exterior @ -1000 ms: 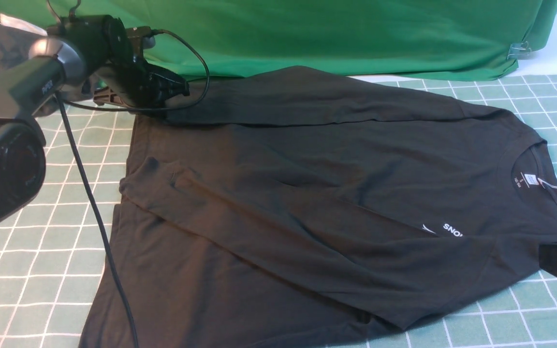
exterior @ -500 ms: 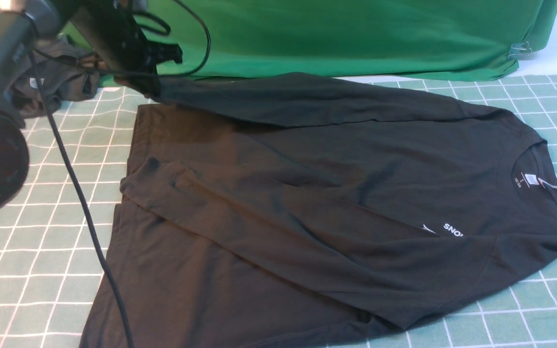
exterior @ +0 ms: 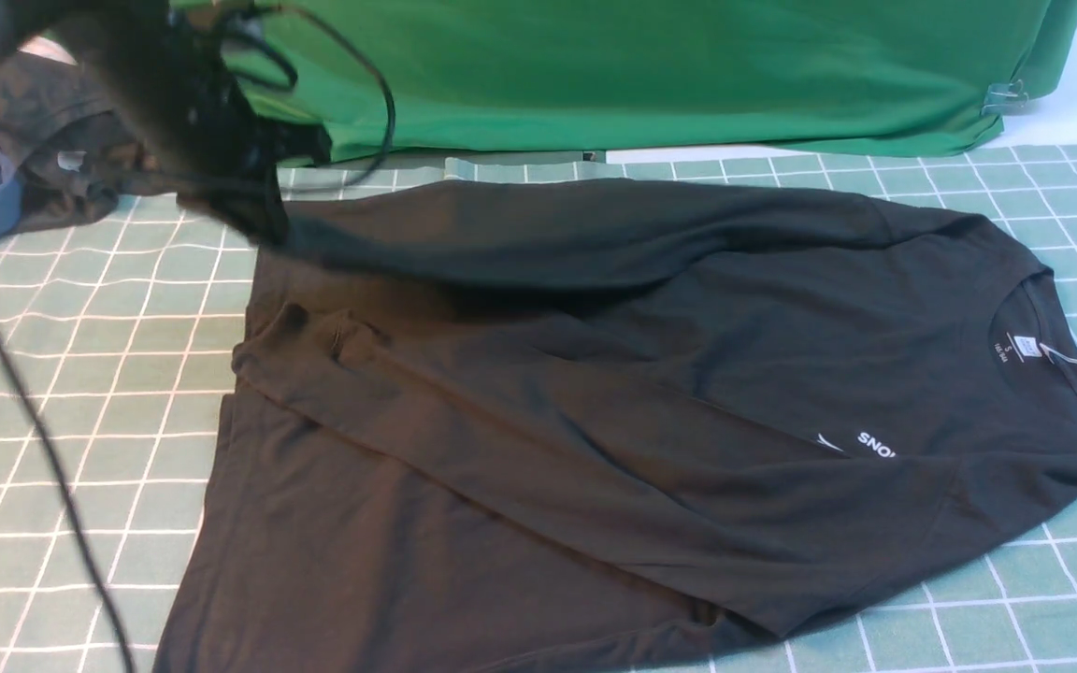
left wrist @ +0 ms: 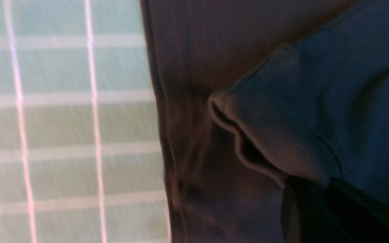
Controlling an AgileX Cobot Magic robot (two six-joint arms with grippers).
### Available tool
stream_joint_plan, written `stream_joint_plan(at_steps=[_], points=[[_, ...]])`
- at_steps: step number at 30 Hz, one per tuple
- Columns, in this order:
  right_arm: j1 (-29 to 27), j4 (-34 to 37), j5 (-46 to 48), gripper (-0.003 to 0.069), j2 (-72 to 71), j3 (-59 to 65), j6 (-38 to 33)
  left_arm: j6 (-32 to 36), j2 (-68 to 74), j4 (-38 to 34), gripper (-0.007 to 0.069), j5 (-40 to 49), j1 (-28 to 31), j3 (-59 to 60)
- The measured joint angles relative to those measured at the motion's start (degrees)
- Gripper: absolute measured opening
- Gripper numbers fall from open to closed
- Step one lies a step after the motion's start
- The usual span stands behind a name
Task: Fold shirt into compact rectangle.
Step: 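Fold the left side of the dark shirt inward over its body with the left gripper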
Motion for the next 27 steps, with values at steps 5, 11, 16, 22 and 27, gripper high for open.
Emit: stream_joint_plan(at_steps=[5,11,16,22,27], points=[[0.00,0.05,-0.82,0.0020,0.06,-0.06,0.00,-3.06,-9.46,1.09,0.0014,-6.20,-3.09,16.10],[0.00,0.05,-1.08,0.0020,0.06,-0.17,0.00,-7.24,-16.40,1.02,0.0014,-12.51,-5.04,32.67],[0.00,0.05,-1.26,0.0020,0.06,-0.17,-0.38,-9.00,-18.56,-0.83,0.0014,-17.58,-5.78,41.61],[0.00,0.05,-1.26,0.0020,0.06,-0.17,-0.43,-9.00,-18.57,-3.90,0.0071,-18.39,-6.07,44.76],[0.00,0.05,-1.33,0.0020,0.06,-0.05,-0.48,-8.43,-18.57,-2.53,0.0265,-15.68,-6.07,44.56]])
